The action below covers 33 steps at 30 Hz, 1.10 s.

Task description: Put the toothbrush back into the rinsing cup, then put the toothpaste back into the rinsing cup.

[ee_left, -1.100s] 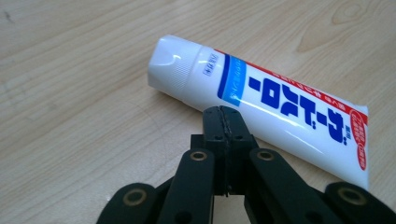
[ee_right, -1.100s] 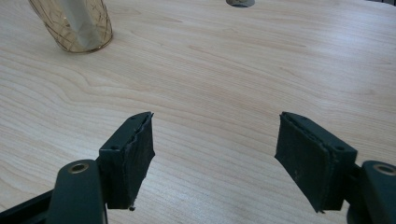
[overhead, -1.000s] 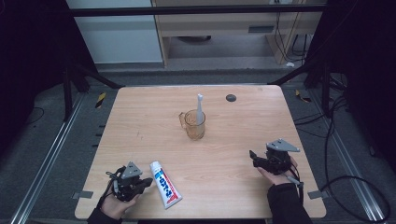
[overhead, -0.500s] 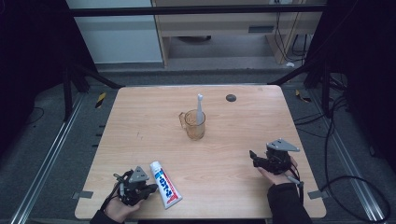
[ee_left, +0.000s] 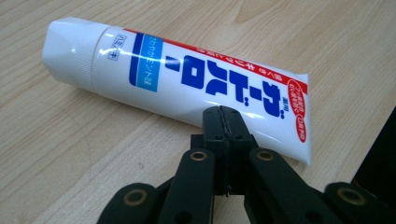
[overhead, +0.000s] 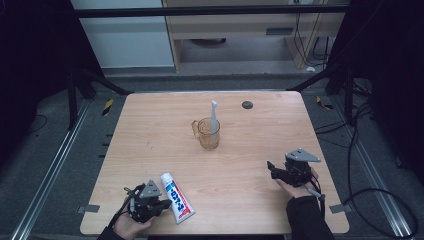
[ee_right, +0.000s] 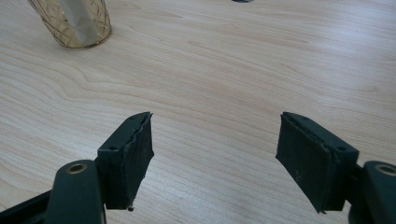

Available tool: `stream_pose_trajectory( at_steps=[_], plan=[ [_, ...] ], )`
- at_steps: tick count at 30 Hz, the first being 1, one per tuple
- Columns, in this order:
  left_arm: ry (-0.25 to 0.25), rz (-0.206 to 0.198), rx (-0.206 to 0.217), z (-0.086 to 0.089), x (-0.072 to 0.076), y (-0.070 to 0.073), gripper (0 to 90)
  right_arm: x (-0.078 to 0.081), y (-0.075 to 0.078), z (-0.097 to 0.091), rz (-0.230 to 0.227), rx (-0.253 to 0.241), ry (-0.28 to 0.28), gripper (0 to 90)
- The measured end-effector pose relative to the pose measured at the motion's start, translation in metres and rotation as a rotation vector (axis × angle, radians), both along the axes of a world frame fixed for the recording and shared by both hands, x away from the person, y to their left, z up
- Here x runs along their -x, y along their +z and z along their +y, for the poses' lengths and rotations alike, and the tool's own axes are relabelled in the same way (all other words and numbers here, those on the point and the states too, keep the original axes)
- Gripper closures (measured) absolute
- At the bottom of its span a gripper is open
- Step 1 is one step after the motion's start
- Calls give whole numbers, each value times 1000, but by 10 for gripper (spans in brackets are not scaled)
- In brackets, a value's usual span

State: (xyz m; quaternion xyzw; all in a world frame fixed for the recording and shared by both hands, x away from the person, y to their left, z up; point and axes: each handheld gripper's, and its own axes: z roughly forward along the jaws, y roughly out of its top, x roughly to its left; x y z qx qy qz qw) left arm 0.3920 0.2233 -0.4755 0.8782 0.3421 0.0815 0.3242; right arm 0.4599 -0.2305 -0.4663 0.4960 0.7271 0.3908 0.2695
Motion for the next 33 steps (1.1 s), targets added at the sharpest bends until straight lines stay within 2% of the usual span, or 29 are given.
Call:
stream_pose_trajectory(
  at_steps=[4, 13, 20, 33],
  plan=[
    [-12, 9, 16, -3, -1, -1, 898, -1, -1, 0, 4, 2, -2, 268],
    [-38, 1, 29, -16, -5, -3, 898, -2, -1, 0, 5, 5, -3, 269],
    [-54, -18, 18, -29, -12, -3, 898, -3, -2, 0, 7, 4, -3, 269],
    [-44, -39, 24, -41, -24, -5, 898, -4, -5, 1, 16, 11, -5, 269]
  ],
)
